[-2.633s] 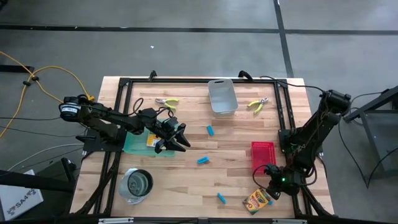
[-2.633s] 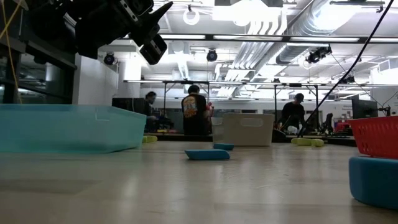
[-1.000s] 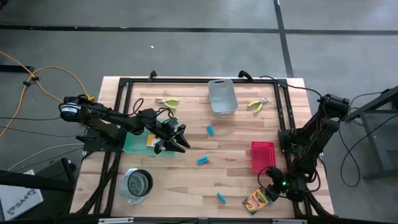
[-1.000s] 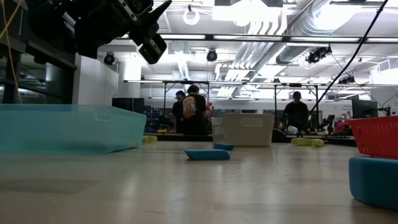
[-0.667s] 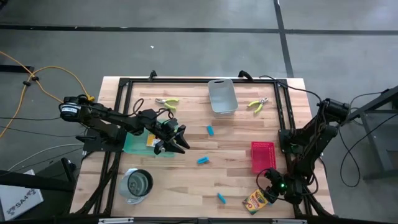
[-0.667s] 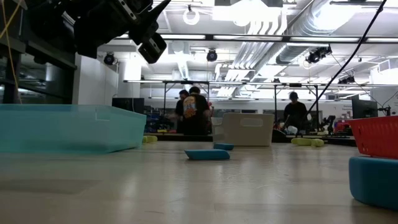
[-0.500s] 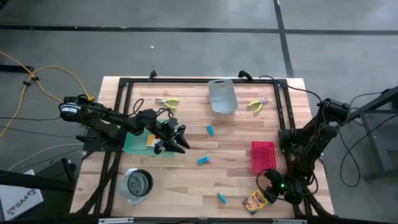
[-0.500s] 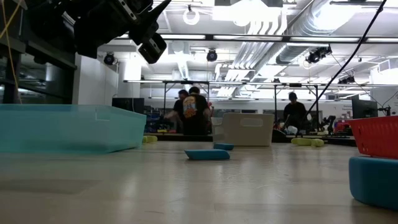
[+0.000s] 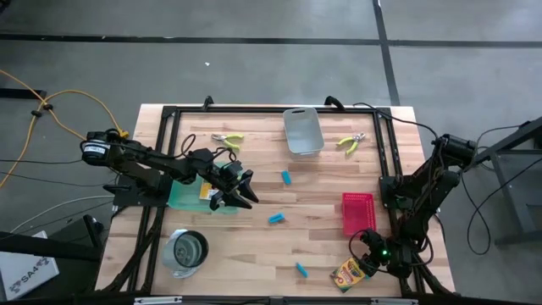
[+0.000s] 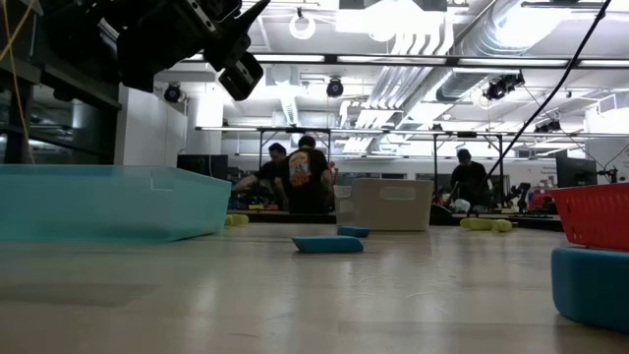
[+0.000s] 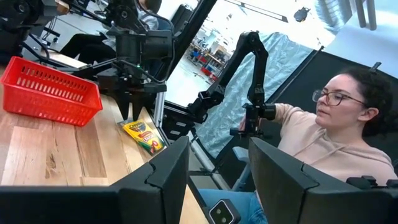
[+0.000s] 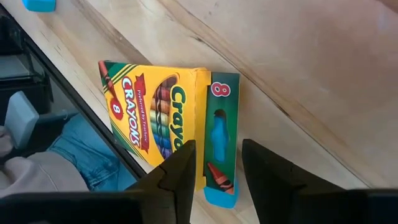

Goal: Pick & Place School Supplies
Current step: Put the crayon into the green bin

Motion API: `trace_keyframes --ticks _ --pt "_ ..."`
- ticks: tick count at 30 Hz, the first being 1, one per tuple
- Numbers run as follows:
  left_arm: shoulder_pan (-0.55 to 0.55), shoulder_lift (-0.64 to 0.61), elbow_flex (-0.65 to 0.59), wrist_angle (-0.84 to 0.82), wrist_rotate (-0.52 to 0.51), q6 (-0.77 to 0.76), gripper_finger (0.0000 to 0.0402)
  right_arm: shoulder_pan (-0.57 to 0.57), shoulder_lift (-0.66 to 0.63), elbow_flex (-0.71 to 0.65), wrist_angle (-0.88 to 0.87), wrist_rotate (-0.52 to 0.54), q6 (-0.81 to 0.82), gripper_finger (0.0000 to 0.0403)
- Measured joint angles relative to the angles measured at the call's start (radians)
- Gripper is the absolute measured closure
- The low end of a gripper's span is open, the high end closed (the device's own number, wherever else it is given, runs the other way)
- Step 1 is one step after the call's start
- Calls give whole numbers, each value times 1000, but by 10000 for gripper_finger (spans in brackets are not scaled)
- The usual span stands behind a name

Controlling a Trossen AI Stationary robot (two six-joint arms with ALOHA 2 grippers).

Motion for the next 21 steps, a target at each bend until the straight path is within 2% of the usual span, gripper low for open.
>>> trace_keyframes --ticks 6,21 --pt "0 0 0 0 1 0 238 0 0 0 -32 -48 20 283" --pt "0 0 0 0 3 0 238 0 0 -1 -23 -18 13 283"
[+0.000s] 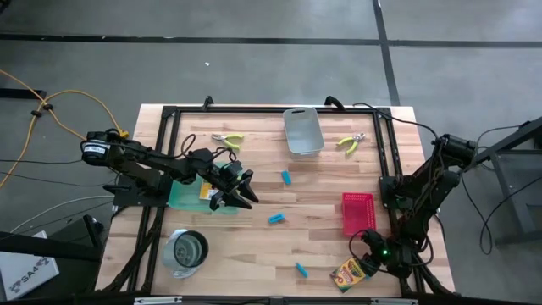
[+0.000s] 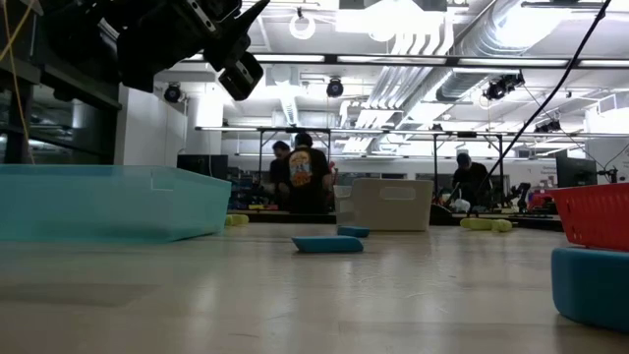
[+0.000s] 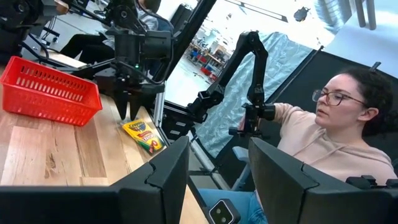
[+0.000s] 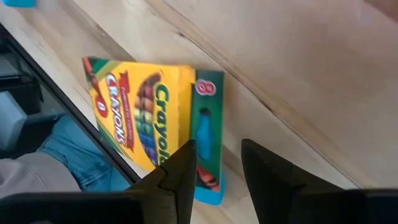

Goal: Pick & Place School Supplies
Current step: Put the crayon into the green bin

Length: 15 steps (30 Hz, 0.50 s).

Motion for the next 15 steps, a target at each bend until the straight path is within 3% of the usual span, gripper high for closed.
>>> trace_keyframes --ticks 15 --pt "0 0 0 0 -5 0 238 0 31 2 21 -7 -3 284"
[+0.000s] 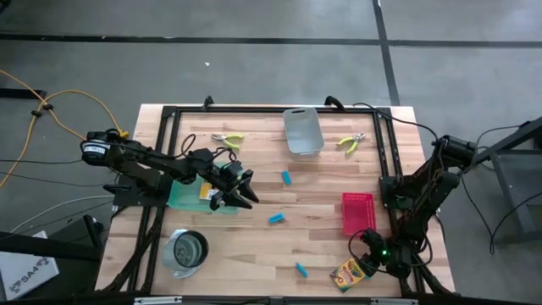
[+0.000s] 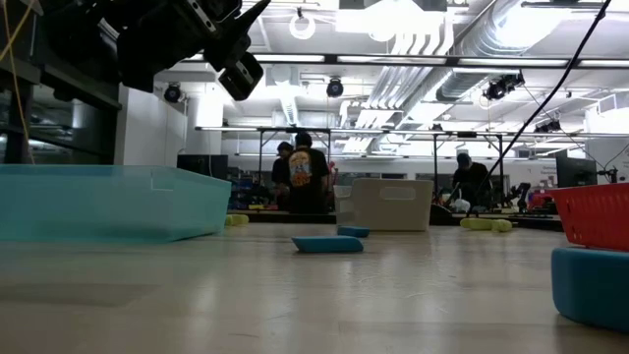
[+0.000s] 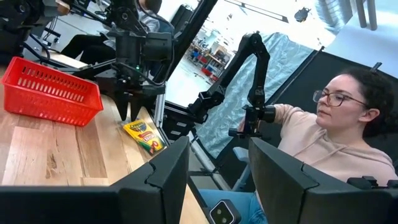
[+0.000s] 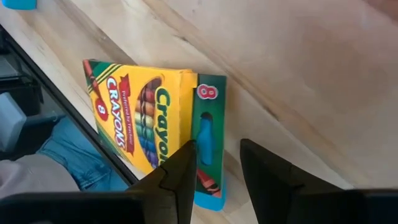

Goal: Pick & Place School Supplies
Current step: Put the crayon into the green bin

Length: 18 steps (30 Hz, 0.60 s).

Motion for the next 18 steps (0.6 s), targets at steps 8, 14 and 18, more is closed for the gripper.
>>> trace_keyframes --ticks 8,14,18 --pt "0 0 0 0 0 0 238 0 8 0 19 13 -1 284" --pt "0 0 0 0 1 0 238 0 9 0 18 13 -2 305" --pt "0 0 0 0 1 0 238 0 10 -1 20 14 -1 340"
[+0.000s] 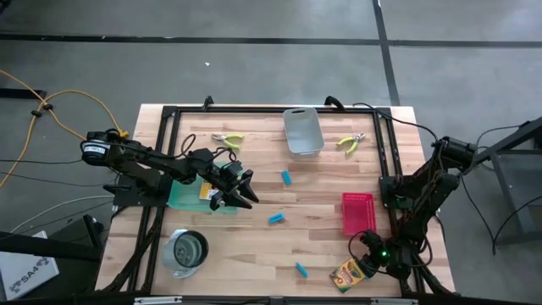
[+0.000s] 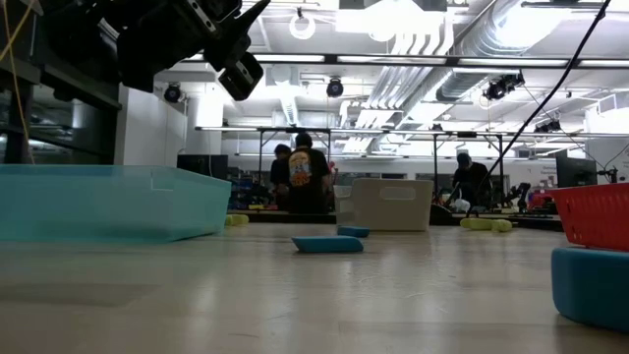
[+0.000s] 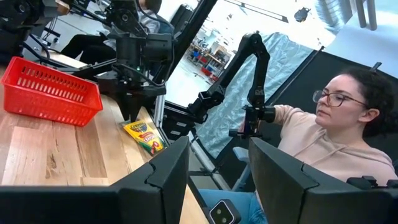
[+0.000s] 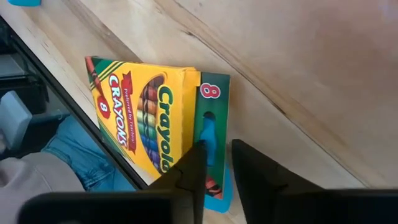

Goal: Pick & Place School Supplies
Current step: Put the crayon into the green bin

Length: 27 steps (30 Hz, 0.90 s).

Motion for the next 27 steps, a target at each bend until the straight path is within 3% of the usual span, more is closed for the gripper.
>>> trace_keyframes --ticks 8,27 --pt "0 0 0 0 0 0 238 0 0 0 1 2 1 389" --pt "0 0 0 0 5 0 238 0 -42 -3 -12 27 -62 399"
